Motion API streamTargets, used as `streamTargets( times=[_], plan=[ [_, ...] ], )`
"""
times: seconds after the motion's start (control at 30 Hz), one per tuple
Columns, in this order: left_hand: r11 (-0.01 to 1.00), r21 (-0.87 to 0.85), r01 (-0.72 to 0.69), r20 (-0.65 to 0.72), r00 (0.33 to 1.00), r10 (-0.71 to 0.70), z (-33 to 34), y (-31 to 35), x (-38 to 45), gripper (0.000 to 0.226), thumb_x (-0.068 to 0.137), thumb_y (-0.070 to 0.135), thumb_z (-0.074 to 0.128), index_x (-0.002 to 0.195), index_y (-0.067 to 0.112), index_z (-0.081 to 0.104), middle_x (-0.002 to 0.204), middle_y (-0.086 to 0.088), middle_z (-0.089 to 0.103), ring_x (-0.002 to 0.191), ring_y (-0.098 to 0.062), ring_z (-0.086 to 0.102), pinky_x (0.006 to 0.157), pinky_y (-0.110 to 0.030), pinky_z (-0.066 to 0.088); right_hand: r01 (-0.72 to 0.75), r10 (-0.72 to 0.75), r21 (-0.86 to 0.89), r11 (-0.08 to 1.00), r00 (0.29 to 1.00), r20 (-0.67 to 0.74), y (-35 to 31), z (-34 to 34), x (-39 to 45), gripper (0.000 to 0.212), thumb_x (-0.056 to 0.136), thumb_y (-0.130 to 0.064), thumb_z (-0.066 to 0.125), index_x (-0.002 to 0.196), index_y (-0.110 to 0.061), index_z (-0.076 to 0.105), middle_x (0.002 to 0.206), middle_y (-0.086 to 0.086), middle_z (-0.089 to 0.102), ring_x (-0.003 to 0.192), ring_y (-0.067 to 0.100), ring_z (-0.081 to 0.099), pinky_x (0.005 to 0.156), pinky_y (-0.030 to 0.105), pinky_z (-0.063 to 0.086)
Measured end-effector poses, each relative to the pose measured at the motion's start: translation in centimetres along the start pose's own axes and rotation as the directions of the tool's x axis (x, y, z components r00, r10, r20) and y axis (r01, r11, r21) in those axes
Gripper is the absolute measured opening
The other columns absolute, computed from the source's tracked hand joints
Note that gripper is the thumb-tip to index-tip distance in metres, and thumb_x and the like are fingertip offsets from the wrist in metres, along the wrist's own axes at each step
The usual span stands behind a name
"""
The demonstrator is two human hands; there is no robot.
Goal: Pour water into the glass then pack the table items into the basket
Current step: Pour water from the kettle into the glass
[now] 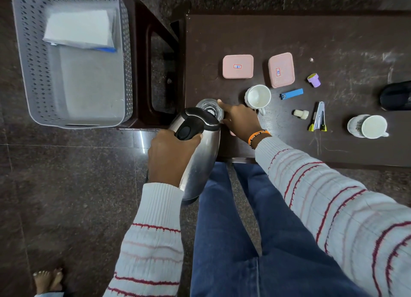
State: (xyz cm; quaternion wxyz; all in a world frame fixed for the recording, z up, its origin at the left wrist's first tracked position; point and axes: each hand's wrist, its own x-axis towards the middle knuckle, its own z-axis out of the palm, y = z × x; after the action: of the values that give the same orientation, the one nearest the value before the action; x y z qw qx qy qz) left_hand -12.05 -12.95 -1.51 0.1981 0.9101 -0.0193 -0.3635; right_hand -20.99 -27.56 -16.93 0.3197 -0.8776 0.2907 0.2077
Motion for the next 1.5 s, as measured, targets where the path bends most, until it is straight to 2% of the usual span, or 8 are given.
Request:
streamTargets(
  times=[0.47,0.73,0.9,1.13,1.3,1.5],
  plan=[
    [1.0,-0.006,0.007,0.016,1.0,-0.007,0.0,0.4,0.2,0.048,0.062,0.052,0.067,0.08,0.007,0.065,0.082,-0.012,0.069,0.087,-0.033,0.066,0.078,-0.043,0.055,0.0,0.0,-0.014,1.0,1.0,-0.019,0.4,0.3,0.0,0.058,0.088,-0.033,0.055,0.141,-0.034,0.031,0.113,0.018,0.066,0.102,0.041,0.061,0.083,0.047,0.051],
    [1.0,0.017,-0.001,0.02,1.0,0.001,-0.2,0.6,0.3,0.048,0.066,0.05,0.068,0.084,0.006,0.065,0.085,-0.012,0.069,0.088,-0.031,0.066,0.08,-0.043,0.056,0.024,-0.025,-0.042,0.999,0.999,-0.026,0.6,0.3,0.1,0.059,0.087,-0.034,0.056,0.141,-0.033,0.032,0.113,0.016,0.067,0.101,0.04,0.062,0.081,0.045,0.051],
    [0.999,0.027,0.018,0.016,1.0,-0.018,-0.2,1.0,0.3,0.052,0.061,0.054,0.065,0.087,0.009,0.066,0.088,-0.009,0.069,0.09,-0.03,0.066,0.082,-0.043,0.055,0.025,-0.026,-0.097,0.995,1.0,-0.013,0.7,0.0,0.1,0.059,0.088,-0.036,0.055,0.142,-0.033,0.031,0.112,0.018,0.066,0.101,0.041,0.062,0.079,0.045,0.051],
    [0.999,0.026,0.036,0.022,0.999,-0.037,0.0,1.1,0.3,0.052,0.063,0.052,0.069,0.091,0.008,0.066,0.093,-0.011,0.07,0.093,-0.03,0.066,0.084,-0.047,0.055,0.041,-0.04,-0.121,0.992,0.999,0.017,0.6,-0.3,0.0,0.057,0.091,-0.034,0.051,0.143,-0.03,0.029,0.117,0.017,0.065,0.105,0.04,0.061,0.083,0.046,0.053],
    [1.0,0.005,0.023,0.009,1.0,-0.024,0.1,0.8,0.1,0.045,0.066,0.048,0.071,0.086,0.007,0.067,0.088,-0.011,0.07,0.09,-0.031,0.066,0.083,-0.044,0.055,0.038,-0.036,-0.124,0.992,0.999,0.022,0.5,-0.4,-0.1,0.057,0.091,-0.034,0.051,0.143,-0.03,0.029,0.115,0.018,0.065,0.103,0.04,0.061,0.082,0.046,0.053],
    [1.0,0.006,0.024,0.03,0.999,-0.024,-0.1,1.2,0.4,0.05,0.065,0.051,0.069,0.089,0.008,0.066,0.089,-0.01,0.07,0.09,-0.029,0.066,0.079,-0.041,0.054,0.029,-0.027,-0.131,0.991,0.999,0.021,0.5,-0.3,-0.1,0.059,0.09,-0.035,0.053,0.143,-0.031,0.028,0.114,0.018,0.065,0.102,0.041,0.062,0.082,0.047,0.053]
  ],
)
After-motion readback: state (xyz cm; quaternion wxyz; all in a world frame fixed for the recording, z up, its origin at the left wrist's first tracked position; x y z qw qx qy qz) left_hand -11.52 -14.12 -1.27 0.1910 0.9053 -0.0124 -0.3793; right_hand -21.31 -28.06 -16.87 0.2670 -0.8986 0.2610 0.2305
